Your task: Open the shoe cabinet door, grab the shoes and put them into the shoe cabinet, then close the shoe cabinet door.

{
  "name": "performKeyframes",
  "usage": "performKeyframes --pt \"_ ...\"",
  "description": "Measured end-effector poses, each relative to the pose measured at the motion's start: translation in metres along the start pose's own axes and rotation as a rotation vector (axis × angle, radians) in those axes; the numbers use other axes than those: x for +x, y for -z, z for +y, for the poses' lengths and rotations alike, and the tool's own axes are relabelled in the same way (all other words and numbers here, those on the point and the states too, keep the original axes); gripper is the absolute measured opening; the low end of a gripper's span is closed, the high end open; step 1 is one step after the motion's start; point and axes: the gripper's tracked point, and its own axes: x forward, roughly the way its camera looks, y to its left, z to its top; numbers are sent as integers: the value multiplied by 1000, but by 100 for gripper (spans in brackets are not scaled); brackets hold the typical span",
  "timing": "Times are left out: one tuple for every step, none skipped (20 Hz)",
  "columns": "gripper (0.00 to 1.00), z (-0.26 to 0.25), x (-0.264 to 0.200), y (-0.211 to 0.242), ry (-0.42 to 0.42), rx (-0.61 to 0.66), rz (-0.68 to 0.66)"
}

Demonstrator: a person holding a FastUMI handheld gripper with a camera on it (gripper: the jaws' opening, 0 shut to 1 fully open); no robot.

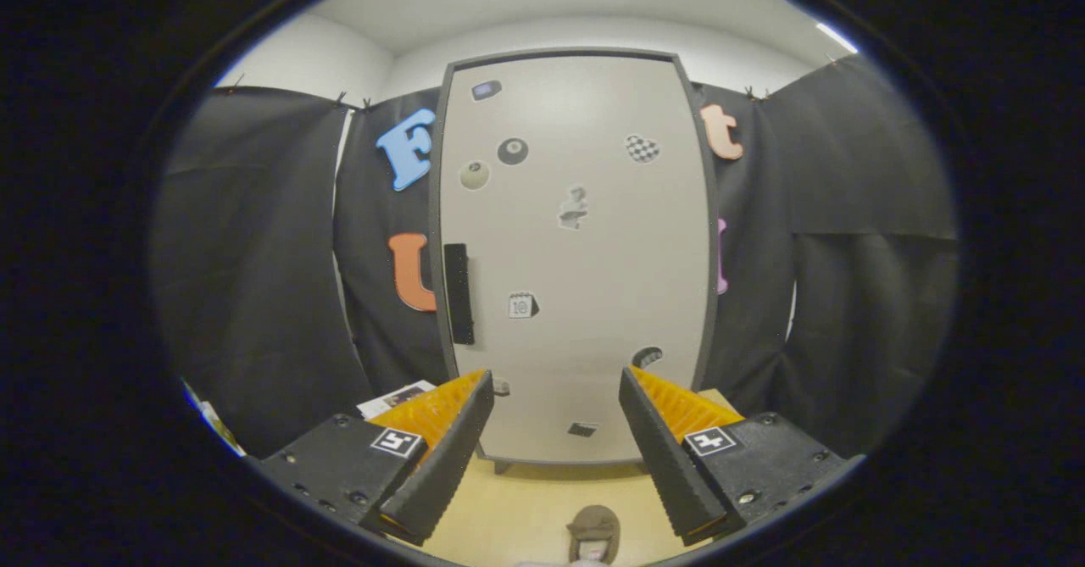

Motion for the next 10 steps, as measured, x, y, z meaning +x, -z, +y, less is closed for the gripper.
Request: performKeyframes --pt "97 12 17 -2 -21 -2 3" --pt "98 23 33 -5 -39 -2 7" --pt "98 33 50 -9 -54 1 1" --pt "98 41 66 -13 -61 4 -5" --pt "98 49 81 -17 -67 9 -9" --pt "98 56 94 -21 -75 16 -10" --pt "98 62 108 -25 -83 26 -13" --pt "98 66 119 -27 -85 32 -10" --pt "97 71 131 -29 -86 36 -6" --pt "97 74 142 -27 -84 39 6"
